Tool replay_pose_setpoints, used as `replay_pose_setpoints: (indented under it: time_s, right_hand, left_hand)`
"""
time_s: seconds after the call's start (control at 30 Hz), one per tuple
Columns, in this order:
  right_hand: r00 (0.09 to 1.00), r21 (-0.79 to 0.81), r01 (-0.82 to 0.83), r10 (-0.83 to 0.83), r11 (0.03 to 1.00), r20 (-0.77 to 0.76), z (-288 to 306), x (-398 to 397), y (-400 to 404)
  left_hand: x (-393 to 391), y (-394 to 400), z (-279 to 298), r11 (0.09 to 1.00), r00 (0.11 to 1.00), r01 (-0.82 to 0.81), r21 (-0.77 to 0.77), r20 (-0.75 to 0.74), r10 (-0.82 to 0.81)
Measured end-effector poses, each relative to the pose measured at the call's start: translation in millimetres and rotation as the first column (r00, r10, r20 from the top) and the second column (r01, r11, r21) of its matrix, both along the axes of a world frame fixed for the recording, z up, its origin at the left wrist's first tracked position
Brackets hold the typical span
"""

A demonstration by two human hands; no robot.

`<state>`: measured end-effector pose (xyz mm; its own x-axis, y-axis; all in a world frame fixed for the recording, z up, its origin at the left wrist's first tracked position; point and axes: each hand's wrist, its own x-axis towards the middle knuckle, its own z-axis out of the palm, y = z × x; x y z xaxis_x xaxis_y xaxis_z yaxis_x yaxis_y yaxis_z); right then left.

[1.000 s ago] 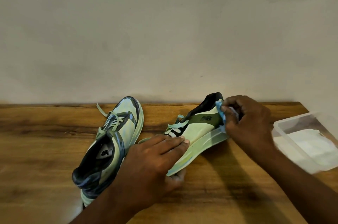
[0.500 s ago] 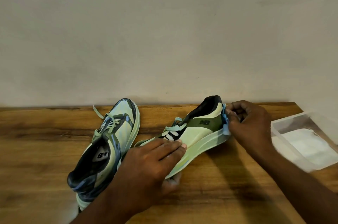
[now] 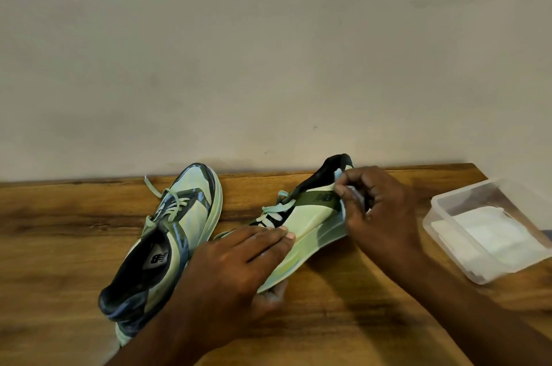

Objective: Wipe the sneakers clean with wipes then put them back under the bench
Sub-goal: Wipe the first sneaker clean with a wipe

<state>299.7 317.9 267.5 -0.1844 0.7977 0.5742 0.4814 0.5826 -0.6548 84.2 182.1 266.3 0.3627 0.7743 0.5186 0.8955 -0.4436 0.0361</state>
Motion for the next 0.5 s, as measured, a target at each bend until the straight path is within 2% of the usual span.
replay_pose_setpoints:
  time_s: [0.07,0.17,0.23,0.5]
  right_hand:
    - [0.999,0.038,-0.034,0.033,0.999,0.022,1,1,-2]
    - [0.994,-0.092,0.080,-0.087,0.993,-0.073,7,13,12]
    - [0.982,-0.153,0.156,-0.170,0.976,-0.082,7,24,19]
    - [0.973,-0.299,0.232,-0.219,0.926,0.077,6,51,15]
  left_hand:
    - [-2,2,3,1.000,0.999,-0.012,-0.013,-0.037,0.011]
    - [-2,6,6,0.995,0.995,-0.068,-0.079,-0.078,0.062]
    - [1,9,4,0.990,0.992,-0.082,-0.115,-0.103,0.070]
    - [2,34,-9,0.975,0.999,-0.046,-0.215,-0.011,0.045]
